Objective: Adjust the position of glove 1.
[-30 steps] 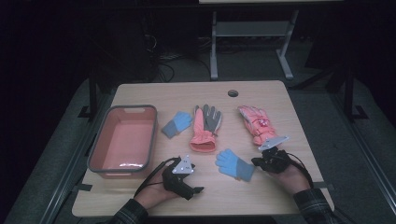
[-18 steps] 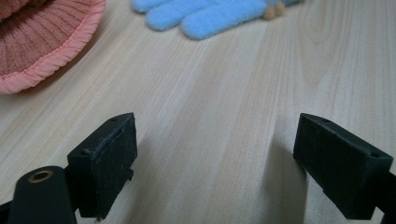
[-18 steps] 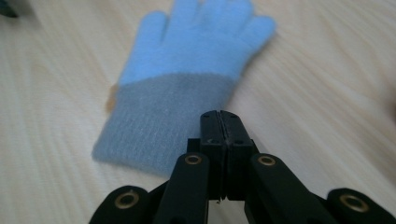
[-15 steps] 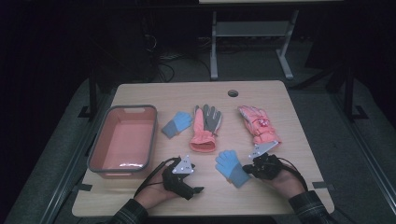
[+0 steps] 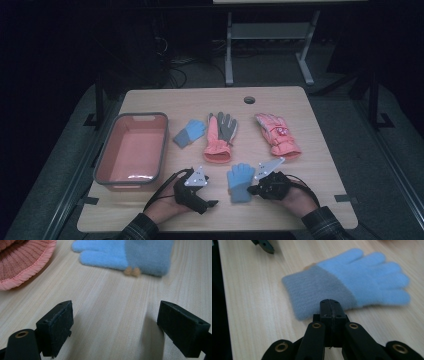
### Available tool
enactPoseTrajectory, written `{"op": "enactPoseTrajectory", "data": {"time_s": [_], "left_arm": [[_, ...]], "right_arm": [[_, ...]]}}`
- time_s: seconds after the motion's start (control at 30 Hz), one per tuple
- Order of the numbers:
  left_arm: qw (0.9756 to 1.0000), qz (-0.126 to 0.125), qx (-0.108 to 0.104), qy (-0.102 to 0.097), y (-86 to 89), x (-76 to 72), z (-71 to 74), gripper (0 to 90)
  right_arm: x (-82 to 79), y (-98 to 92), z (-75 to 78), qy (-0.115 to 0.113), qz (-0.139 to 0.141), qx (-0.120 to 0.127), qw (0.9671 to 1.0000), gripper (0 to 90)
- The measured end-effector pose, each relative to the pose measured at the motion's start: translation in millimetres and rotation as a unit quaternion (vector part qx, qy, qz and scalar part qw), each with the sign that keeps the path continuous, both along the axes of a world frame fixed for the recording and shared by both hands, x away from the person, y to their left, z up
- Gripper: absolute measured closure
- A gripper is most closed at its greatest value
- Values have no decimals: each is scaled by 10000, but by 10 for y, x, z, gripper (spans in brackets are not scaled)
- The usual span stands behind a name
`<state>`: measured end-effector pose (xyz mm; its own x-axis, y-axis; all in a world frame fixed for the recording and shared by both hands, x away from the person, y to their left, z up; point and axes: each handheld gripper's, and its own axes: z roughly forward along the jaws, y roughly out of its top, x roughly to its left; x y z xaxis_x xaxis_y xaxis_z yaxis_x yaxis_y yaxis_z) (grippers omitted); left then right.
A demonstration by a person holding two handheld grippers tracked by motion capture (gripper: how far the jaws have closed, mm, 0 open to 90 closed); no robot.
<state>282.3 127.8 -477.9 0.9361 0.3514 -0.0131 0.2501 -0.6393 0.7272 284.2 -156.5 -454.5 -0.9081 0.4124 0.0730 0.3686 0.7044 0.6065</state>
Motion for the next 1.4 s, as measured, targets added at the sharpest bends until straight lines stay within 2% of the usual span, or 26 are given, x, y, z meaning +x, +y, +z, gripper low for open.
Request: {"op": "enactPoseTrajectory", "data": {"time_s": [0.1, 0.13, 0.17, 0.4, 0.47, 0.5, 0.57, 0.6, 0.67, 0.73, 0.77, 0.9, 0.93, 1.03, 1.13, 1.4], "left_arm": [[10000, 0, 2, -4, -1, 2, 1, 127], [10000, -3, 12, -8, -1, 4, 2, 127], [10000, -5, 17, -5, -1, 4, 3, 127], [10000, 0, 15, -3, -2, 4, 3, 127], [10000, 0, 14, -4, -2, 4, 3, 127], [10000, -1, 13, -7, -2, 4, 2, 127], [10000, -4, 12, -9, -2, 5, 2, 127], [10000, -4, 13, -9, -2, 5, 2, 127], [10000, -11, 16, -12, -2, 8, 2, 127], [10000, -34, 51, -41, 1, 13, 5, 127], [10000, -35, 52, -42, 1, 13, 5, 127], [10000, -39, 53, -44, 1, 15, 5, 127], [10000, -42, 55, -51, 1, 16, 5, 127], [10000, -39, 54, -44, 1, 14, 5, 127], [10000, -39, 54, -45, 1, 14, 5, 127], [10000, -36, 48, -8, 1, 11, 6, 127]], "right_arm": [[-21, 54, 2, 50, 28, 38, 10000, 899], [-18, 71, -3, 0, 102, 21, 9999, 899], [-31, 99, 0, 58, 83, 55, 9999, 899], [-59, 308, -18, -2, 431, 123, 9990, 900], [-58, 317, -15, -25, 455, 129, 9989, 900], [-51, 305, 30, -47, 333, 247, 9991, 899], [-35, 290, 46, -83, 271, 301, 9991, 900], [49, 240, 85, -266, 80, 362, 9990, 900], [72, 232, 98, -248, -21, 401, 9989, 900], [160, 220, 101, -277, -212, 463, 9983, 900], [222, 220, 70, -292, -317, 405, 9982, 900], [261, 221, 17, -222, -387, 306, 9985, 900], [273, 204, -24, -231, -343, 162, 9990, 900], [262, 172, -49, -193, -355, 97, 9991, 900], [244, 138, -46, -121, -423, 126, 9990, 900], [182, -105, -39, -65, -678, 76, 9977, 899]]}}
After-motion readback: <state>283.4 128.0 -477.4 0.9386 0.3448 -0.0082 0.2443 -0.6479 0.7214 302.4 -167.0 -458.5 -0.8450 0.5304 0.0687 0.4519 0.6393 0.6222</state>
